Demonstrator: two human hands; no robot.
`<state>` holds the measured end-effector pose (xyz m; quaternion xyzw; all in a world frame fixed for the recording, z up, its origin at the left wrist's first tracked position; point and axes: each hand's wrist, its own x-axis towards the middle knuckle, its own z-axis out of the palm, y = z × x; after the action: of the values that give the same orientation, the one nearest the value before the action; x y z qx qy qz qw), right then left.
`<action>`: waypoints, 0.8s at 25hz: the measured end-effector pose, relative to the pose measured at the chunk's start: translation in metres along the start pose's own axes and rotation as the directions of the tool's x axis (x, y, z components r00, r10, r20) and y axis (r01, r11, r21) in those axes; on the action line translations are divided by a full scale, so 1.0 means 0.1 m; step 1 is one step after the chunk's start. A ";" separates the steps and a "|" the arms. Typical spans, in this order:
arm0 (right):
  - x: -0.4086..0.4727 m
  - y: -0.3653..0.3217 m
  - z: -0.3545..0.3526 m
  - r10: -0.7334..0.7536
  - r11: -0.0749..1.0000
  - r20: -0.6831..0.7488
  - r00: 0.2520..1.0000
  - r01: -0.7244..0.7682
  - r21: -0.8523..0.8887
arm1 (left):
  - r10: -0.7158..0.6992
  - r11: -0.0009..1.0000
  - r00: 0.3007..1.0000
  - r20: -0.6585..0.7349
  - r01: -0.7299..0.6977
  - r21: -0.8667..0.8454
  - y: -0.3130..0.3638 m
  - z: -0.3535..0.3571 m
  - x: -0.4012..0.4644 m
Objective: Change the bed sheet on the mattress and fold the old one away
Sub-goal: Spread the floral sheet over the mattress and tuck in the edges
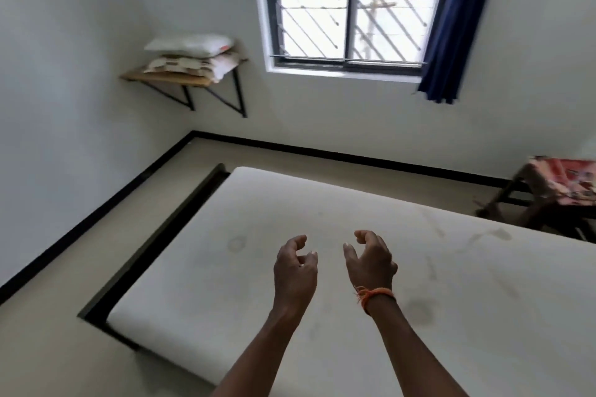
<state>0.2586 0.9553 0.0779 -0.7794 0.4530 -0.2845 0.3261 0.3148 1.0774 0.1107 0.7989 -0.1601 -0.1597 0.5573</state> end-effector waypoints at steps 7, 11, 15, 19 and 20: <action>-0.01 -1.57 2.04 -0.212 0.974 0.238 0.948 0.184 0.132 | -0.100 0.995 0.958 -0.268 0.099 -0.017 -0.53 -1.70 1.04; -0.11 -2.40 3.00 -0.240 0.960 0.359 0.902 0.166 0.226 | -0.170 0.983 0.912 -0.374 0.184 0.001 -0.76 -2.69 1.59; -0.19 -3.28 3.84 -0.295 0.944 0.428 0.855 0.192 0.268 | -0.204 0.976 0.856 -0.476 0.214 -0.033 -0.95 -3.74 2.17; -0.32 -4.01 4.72 -0.303 0.945 0.466 0.831 0.200 0.258 | -0.256 0.966 0.808 -0.531 0.232 -0.112 -1.37 -4.74 2.67; -0.38 -4.17 4.97 -0.294 0.947 0.472 0.831 0.188 0.261 | -0.275 0.961 0.799 -0.535 0.240 -0.136 -1.51 -5.02 2.82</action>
<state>0.8269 1.2713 0.0812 -0.8400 0.2180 -0.1545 0.4723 0.7972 1.4264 0.1113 0.8075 0.1214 -0.0030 0.5772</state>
